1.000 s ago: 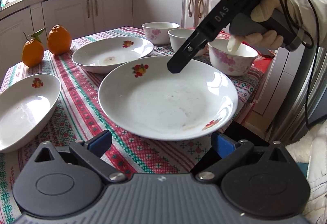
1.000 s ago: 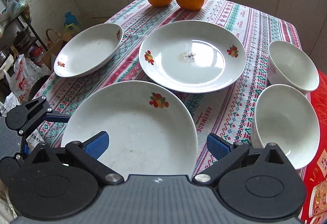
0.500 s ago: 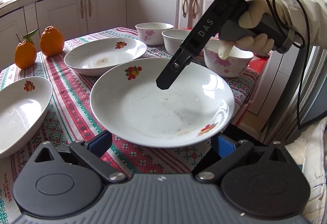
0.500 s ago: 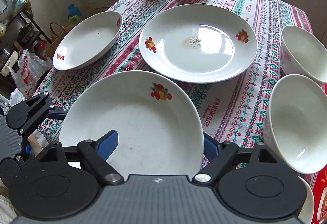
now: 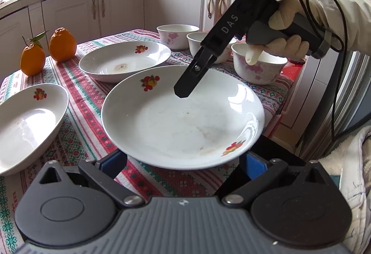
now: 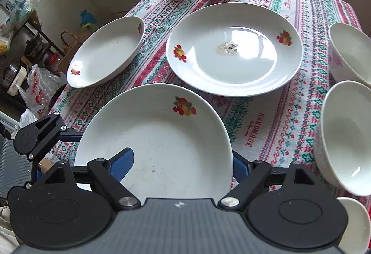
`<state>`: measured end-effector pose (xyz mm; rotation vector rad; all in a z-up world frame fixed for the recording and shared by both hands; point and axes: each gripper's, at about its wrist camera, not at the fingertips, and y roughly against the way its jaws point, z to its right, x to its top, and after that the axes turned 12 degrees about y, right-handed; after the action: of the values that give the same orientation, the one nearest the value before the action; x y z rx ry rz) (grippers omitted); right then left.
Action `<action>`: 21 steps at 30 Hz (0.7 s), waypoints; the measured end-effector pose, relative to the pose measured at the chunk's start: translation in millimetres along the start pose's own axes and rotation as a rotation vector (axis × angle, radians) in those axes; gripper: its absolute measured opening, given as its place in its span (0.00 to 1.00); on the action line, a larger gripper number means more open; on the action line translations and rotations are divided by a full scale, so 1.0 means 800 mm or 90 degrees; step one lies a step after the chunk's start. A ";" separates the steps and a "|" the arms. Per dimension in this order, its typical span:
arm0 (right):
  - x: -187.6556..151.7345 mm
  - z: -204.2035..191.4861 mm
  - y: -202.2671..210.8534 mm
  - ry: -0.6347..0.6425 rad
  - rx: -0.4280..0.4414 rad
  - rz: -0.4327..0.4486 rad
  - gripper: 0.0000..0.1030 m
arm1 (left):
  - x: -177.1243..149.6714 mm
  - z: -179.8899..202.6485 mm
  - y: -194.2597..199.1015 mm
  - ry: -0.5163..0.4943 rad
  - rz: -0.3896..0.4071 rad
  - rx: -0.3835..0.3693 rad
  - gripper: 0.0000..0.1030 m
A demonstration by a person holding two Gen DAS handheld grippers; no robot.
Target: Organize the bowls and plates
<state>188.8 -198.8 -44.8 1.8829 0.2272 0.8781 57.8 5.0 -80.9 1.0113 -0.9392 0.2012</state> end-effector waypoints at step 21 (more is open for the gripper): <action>0.003 0.015 -0.007 -0.018 0.059 -0.004 0.88 | 0.004 -0.005 -0.008 0.012 -0.017 -0.020 0.99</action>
<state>200.1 -203.1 -51.3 1.9780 0.2597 0.8490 65.9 3.8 -83.5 0.9911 -0.9085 0.1741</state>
